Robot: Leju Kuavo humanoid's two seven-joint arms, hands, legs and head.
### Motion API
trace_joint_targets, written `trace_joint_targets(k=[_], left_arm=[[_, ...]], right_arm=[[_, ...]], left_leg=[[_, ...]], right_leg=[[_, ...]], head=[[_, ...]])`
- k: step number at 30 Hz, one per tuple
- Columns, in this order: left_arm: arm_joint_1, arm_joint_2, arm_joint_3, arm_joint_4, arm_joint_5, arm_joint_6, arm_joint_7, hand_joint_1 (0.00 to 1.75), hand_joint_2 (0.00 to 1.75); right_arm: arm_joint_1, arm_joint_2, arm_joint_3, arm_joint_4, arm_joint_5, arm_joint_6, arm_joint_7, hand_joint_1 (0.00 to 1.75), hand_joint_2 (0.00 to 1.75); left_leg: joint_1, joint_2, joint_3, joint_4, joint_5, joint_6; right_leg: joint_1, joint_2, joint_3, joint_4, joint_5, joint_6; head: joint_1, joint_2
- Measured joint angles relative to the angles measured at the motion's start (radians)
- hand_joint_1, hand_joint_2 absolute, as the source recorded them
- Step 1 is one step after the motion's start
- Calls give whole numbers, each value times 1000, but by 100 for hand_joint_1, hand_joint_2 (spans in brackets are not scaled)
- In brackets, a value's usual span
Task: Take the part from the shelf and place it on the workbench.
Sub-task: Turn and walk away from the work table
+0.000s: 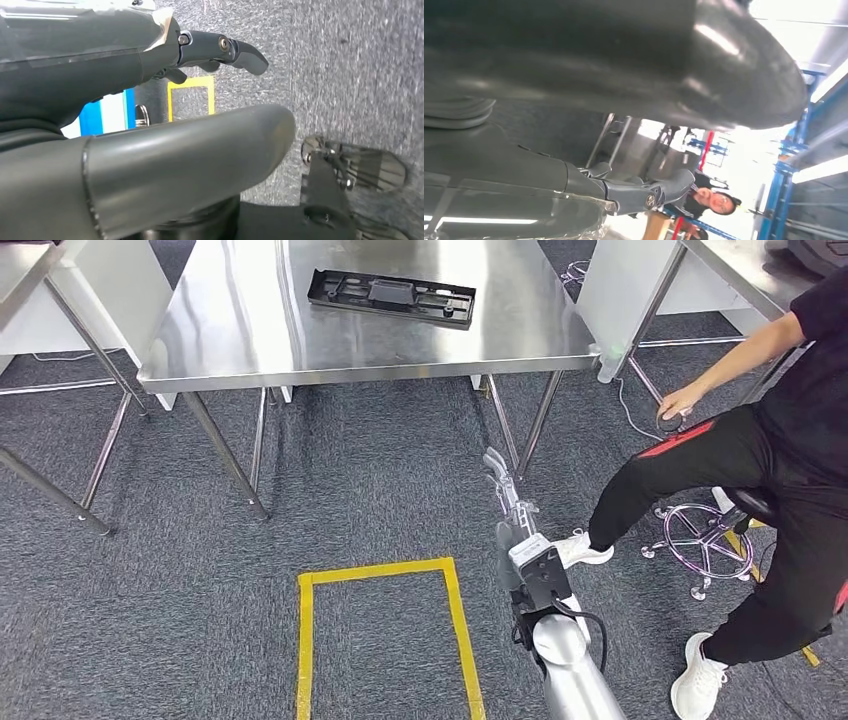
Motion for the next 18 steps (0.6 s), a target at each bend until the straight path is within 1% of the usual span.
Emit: trace_joint_targets(k=[1,2,3,4,5,6,7,8,9,10,11,12,13,14,15,16,17,18], left_arm=[[0,0,1,0,0,0,0,0,0],[-1,0,2,0,0,0,0,0,0],[-1,0,3,0,-1,0,0,0,0],[0,0,4,0,-2,0,0,0,0],[1,-1,4,0,-3,0,0,0,0],[1,-1,5,0,-5,0,0,0,0],[2,-2,5,0,-7,0,0,0,0],[1,-2,6,0,-9,0,0,0,0],[1,-3,6,0,-12,0,0,0,0],[0,-3,6,0,-15,0,0,0,0],[0,-4,6,0,-18,-1,0,0,0],[-1,-4,6,0,-21,-1,0,0,0],[-1,-4,6,0,-24,-2,0,0,0],[-1,-4,6,0,-27,-3,0,0,0],[-1,-4,6,0,-32,-6,0,0,0],[-2,-4,6,0,-37,-8,0,0,0],[-3,-4,6,0,-41,-12,0,0,0],[-4,-3,6,0,-47,-16,0,0,0]], right_arm=[[-1,-1,-3,9,3,-1,6,0,0],[-1,-2,-7,17,8,-5,17,0,0],[-2,-3,-13,30,18,-16,37,0,0],[-6,-5,-20,53,32,-32,59,0,0],[-12,-9,-30,89,50,-55,82,0,0],[-23,-13,-42,144,73,-87,103,0,0],[-36,-19,-56,210,98,-122,119,0,0],[-50,-26,-68,276,123,-157,138,0,0],[-62,-34,-80,344,146,-191,159,0,0],[-72,-42,-91,404,161,-217,183,0,0],[-79,-48,-102,459,168,-234,211,0,0],[-83,-55,-113,512,172,-245,240,0,0],[-84,-60,-125,559,172,-247,273,0,0],[-82,-64,-135,600,171,-244,309,0,0],[-78,-67,-146,638,170,-238,348,0,0],[-72,-69,-155,671,170,-229,388,0,0],[-66,-70,-162,701,171,-219,426,0,0],[-58,-72,-169,730,175,-209,462,0,0]], left_leg=[[1,2,-7,-4,9,12],[0,5,-16,-4,17,19],[-1,5,-26,-4,25,24],[-2,6,-37,-4,32,26],[-3,7,-47,-4,40,26],[-3,8,-58,-4,48,26],[-3,8,-68,-3,57,25],[-3,7,-77,-3,65,23],[-5,6,-85,-3,72,20],[-6,6,-91,-2,80,15],[-8,5,-95,-3,89,10],[-9,6,-98,-4,97,5],[-9,6,-100,-5,105,0],[-7,4,-103,-5,106,-4],[-5,3,-108,4,94,-9],[-3,1,-118,29,66,-14],[-1,-1,-133,74,23,-20],[1,-2,-150,136,-25,-25]], right_leg=[[0,1,-15,34,-27,-3],[-2,1,-35,86,-64,-9],[-2,1,-56,152,-102,-14],[-2,1,-71,211,-130,-15],[-2,1,-75,249,-144,-12],[-2,1,-61,253,-140,-5],[-3,1,-29,218,-123,4],[-3,1,17,155,-102,11],[-2,1,70,78,-87,14],[1,1,114,9,-80,13],[4,2,142,-37,-78,9],[7,2,153,-61,-79,5],[8,3,150,-66,-75,1],[2,2,147,-66,-68,-6],[-3,1,142,-67,-62,-13],[-7,0,137,-68,-54,-23],[-11,-2,131,-68,-46,-32],[-8,-3,121,-67,-40,-38]], head=[[0,0],[0,0],[1,0],[1,0],[1,0],[1,0],[1,0],[1,0],[1,0],[0,0],[0,0],[-1,0],[-1,0],[-1,0],[-1,0],[-2,0],[-3,0],[-4,0]])
